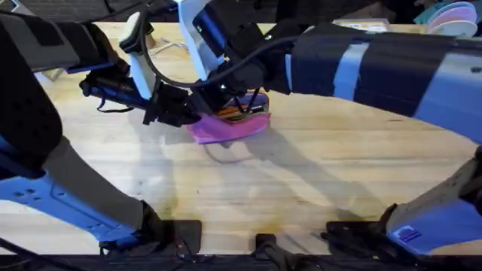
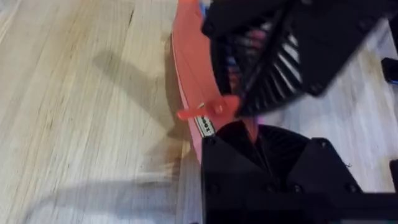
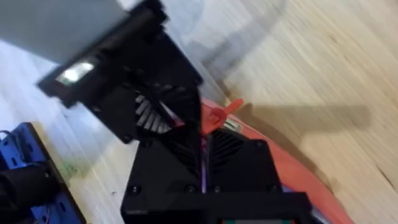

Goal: Unzip the bag, pick up the pens from the table one at a time and place them inside, then zip the bag closed.

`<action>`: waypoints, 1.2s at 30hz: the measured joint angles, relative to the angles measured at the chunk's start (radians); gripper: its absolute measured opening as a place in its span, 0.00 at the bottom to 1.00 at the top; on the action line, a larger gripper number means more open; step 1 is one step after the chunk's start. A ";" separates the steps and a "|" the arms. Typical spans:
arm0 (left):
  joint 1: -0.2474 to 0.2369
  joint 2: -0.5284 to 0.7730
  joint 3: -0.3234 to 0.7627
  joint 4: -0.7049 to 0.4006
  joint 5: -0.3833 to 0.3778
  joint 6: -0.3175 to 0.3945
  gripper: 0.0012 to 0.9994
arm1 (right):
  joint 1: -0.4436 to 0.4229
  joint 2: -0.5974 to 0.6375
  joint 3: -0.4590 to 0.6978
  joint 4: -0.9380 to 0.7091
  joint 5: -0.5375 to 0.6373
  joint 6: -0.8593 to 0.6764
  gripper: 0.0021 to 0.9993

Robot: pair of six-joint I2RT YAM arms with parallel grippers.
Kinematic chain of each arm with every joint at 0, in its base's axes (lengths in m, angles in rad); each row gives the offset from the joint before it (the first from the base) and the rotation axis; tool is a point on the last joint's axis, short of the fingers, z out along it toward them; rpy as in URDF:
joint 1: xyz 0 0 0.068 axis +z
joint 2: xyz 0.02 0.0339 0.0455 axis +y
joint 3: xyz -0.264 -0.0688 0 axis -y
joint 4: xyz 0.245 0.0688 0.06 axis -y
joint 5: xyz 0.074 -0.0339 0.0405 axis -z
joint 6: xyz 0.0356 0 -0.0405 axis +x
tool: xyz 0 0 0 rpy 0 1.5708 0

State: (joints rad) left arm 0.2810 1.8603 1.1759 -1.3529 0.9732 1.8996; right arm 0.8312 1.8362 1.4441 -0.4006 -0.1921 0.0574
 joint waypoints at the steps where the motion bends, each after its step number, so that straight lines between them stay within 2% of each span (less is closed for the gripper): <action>1: 0.000 0.000 0.000 0.000 0.001 0.000 0.04 | -0.003 0.000 0.000 -0.003 -0.003 0.000 0.03; 11: 0.000 0.000 0.000 0.000 0.010 0.000 0.04 | -0.107 -0.008 0.000 -0.083 -0.038 0.005 0.03; 28: -0.016 0.000 0.000 0.009 0.089 -0.001 0.04 | -0.282 -0.032 0.000 -0.140 -0.144 0.018 0.03; 36: -0.017 0.000 0.000 0.002 0.096 -0.001 0.04 | -0.357 -0.066 0.000 -0.166 -0.128 0.018 0.03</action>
State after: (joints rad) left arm 0.2642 1.8603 1.1759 -1.3513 1.0695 1.8984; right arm 0.4740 1.7701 1.4445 -0.5669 -0.3196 0.0752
